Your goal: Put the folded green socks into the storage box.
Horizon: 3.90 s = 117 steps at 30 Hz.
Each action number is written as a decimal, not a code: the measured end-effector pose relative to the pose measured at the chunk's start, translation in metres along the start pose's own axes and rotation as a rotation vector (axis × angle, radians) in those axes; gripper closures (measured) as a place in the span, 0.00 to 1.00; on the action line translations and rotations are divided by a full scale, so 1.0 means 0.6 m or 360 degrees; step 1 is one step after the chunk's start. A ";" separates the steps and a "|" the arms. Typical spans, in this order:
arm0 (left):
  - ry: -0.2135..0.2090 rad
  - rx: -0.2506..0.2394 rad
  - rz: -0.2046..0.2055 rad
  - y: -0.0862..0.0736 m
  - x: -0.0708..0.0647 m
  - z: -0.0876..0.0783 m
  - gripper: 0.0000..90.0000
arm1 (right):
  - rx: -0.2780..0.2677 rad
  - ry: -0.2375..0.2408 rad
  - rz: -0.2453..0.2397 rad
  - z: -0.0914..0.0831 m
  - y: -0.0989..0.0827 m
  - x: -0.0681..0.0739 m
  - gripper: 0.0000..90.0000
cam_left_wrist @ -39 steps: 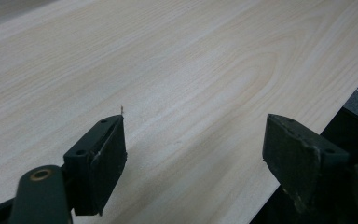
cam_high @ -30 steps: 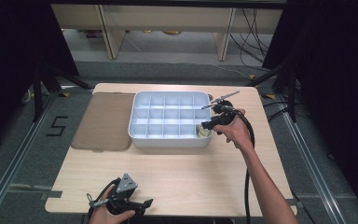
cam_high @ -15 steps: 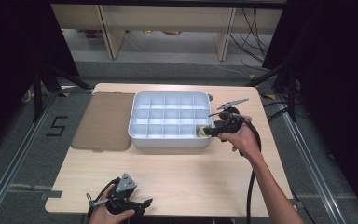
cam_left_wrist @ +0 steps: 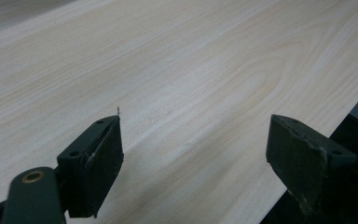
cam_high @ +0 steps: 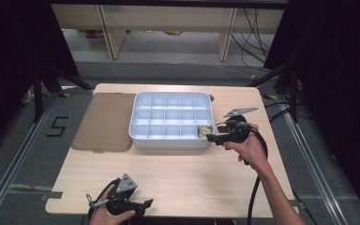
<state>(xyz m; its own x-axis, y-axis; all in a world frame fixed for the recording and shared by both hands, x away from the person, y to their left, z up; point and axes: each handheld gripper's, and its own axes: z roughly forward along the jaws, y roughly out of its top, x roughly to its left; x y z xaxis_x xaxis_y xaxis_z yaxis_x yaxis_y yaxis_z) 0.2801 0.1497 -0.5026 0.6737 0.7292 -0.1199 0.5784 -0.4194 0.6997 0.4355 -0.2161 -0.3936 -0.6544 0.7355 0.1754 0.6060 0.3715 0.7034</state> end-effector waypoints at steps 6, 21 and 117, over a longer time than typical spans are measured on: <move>0.0006 -0.0001 -0.0032 0.000 -0.002 0.001 0.20 | -0.0046 0.0013 0.0023 -0.009 -0.027 0.006 0.39; -0.0007 0.0010 -0.0004 0.000 0.000 0.000 0.20 | -0.0060 0.0037 -0.0032 -0.016 -0.085 0.026 0.29; -0.0022 0.0006 -0.0016 -0.003 -0.001 0.005 0.20 | -0.0009 0.0125 -0.0118 -0.032 -0.301 0.078 0.18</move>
<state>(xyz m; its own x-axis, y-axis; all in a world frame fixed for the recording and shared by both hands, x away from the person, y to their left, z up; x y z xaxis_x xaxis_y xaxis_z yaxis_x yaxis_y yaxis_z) 0.2799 0.1485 -0.5061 0.6739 0.7260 -0.1366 0.5870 -0.4140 0.6957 0.2865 -0.2595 -0.4995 -0.7309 0.6593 0.1761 0.5522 0.4198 0.7203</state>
